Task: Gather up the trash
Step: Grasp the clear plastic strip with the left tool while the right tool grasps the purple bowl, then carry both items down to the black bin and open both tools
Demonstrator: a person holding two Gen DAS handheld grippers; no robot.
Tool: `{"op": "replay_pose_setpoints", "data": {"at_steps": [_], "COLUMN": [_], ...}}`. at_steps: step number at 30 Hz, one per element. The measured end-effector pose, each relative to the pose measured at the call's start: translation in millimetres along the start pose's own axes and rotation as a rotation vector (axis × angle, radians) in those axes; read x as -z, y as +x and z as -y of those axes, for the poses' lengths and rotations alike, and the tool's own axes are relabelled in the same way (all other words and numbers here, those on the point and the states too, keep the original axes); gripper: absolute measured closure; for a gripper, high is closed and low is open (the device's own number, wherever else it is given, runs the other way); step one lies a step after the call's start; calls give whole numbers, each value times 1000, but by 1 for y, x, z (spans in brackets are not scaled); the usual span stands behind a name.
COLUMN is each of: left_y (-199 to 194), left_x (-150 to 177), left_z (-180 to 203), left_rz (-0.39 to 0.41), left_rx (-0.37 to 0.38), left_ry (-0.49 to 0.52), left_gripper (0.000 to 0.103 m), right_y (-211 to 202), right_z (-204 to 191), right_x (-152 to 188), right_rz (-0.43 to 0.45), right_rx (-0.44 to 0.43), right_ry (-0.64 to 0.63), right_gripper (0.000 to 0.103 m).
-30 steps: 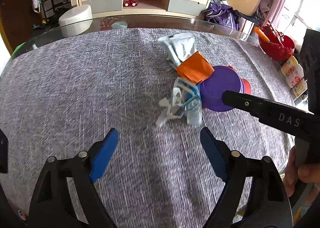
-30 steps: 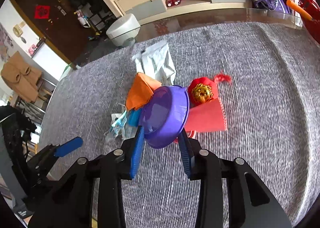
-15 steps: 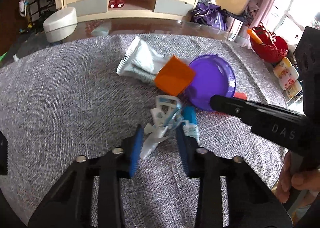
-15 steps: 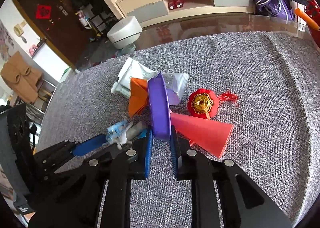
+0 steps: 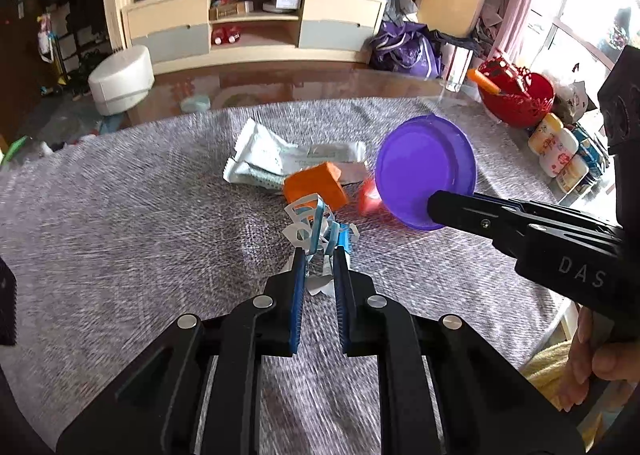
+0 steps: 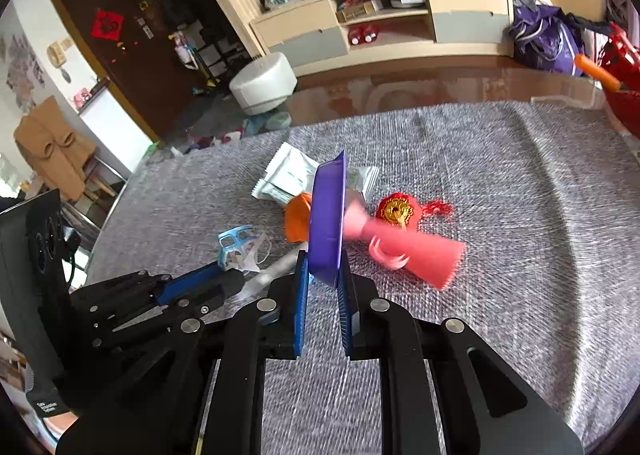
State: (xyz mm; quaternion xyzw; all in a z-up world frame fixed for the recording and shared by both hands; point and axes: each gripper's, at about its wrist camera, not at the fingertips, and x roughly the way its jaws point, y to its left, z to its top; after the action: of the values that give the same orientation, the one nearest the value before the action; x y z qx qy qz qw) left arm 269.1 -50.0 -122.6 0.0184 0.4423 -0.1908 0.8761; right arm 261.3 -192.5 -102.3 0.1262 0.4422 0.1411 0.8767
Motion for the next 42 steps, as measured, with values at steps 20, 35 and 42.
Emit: {"op": "replay_pose_setpoints", "data": {"at_steps": [20,35,42], "left_y": [-116,-96,-70], "left_x": [109,224,255], "left_z": [64,76,74], "left_rz": [27,-146,-236], "left_rx": [-5,20,39], "left_ry": [9,-40,-73], "left_gripper": [91,90,91], "right_y": [-112,-92,-60], "right_z": [-11,-12,-1], "right_x": [107,214,245], "right_rz": [13,-168,-258], "right_rx": [38,4,5], "right_ry": [-76,-68,-20], "right_gripper": [90,94,94]}}
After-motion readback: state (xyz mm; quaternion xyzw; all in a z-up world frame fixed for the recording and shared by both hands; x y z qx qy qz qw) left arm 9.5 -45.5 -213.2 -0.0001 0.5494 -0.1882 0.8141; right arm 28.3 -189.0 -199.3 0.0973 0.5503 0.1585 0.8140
